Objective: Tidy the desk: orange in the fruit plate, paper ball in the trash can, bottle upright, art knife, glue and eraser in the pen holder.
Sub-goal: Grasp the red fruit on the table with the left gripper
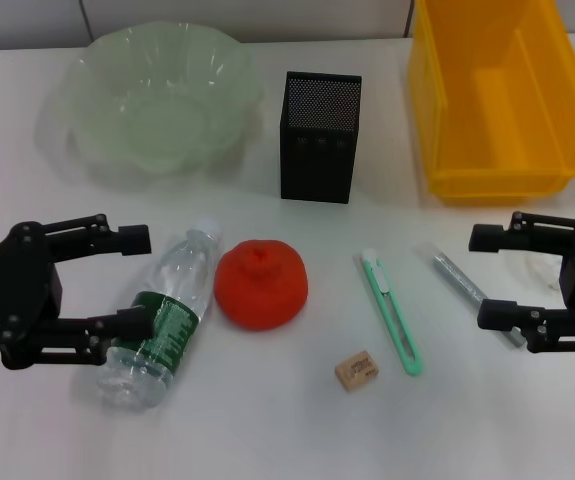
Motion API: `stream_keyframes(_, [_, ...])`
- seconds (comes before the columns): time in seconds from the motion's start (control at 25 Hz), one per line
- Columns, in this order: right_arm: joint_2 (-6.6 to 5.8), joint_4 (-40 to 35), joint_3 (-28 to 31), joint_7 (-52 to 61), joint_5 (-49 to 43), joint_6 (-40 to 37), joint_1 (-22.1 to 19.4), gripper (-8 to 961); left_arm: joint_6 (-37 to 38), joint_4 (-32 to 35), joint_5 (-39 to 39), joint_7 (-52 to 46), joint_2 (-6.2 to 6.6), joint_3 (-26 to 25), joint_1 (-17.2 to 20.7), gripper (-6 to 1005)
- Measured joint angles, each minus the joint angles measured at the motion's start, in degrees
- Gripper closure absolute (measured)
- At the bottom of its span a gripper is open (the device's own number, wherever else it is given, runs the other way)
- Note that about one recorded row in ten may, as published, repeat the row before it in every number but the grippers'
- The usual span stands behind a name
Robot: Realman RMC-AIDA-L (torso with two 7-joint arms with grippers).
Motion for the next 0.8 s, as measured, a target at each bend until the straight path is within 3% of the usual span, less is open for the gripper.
stream_keyframes(0.28, [0.52, 0.02, 0.69, -0.05, 0.08, -0.19, 0.49, 212, 0.0, 1.06, 0.04, -0.52, -0.43, 0.65, -0.12, 167])
stream_keyframes(0.4, [0.83, -0.44, 0.62, -0.2, 0.07, -0.29, 0.74, 114, -0.03, 1.1, 0.16, -0.46, -0.47, 0.68, -0.16, 168])
stream_keyframes(0.6, [0.33, -0.81, 0.63, 0.0, 0.35, -1.85, 1.28, 116, -0.62, 2.01, 1.39, -1.19, -0.42, 0.23, -2.41, 170])
stream_keyframes(0.8, [0.01, -0.75, 1.62, -0.11, 0.55, -0.08, 0.11, 117, -5.13, 6.63, 7.64, -5.81, -2.33, 0.49, -6.88, 174])
